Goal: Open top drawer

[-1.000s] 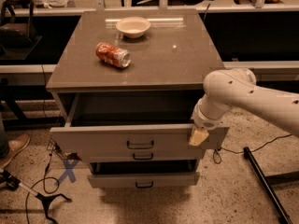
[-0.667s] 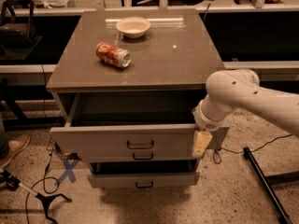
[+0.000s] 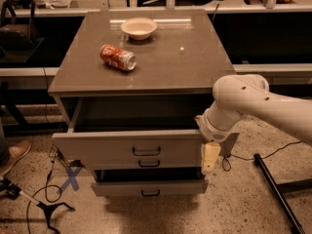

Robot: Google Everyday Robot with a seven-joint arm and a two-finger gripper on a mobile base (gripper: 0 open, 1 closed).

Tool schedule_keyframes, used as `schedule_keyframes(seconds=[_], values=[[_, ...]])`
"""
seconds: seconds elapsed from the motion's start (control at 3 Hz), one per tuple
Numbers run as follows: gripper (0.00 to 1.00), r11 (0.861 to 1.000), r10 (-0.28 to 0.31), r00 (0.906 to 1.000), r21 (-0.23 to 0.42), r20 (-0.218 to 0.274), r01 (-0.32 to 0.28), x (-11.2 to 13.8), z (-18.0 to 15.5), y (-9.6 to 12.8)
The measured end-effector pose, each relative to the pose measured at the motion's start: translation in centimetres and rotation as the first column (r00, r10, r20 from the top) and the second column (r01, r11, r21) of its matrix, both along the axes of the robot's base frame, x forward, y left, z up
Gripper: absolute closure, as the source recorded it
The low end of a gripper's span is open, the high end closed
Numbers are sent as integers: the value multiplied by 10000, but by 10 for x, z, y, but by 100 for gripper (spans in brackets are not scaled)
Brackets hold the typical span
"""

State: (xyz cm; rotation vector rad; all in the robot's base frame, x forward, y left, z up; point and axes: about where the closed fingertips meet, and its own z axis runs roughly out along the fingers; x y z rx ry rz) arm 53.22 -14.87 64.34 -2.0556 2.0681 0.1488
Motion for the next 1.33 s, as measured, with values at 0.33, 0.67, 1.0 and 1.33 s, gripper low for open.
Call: schedule_keyframes(seconds=[0.33, 0.67, 1.0, 1.33], values=[[15, 9999, 142, 9996, -41, -257, -143, -13, 1, 1], [38, 9998, 97, 9993, -165, -364, -103, -22, 5, -2], [62, 9997, -5, 9993, -234, -381, -4, -30, 9, -6], [86, 9991, -299, 9993, -318, -246, 291, -39, 16, -15]])
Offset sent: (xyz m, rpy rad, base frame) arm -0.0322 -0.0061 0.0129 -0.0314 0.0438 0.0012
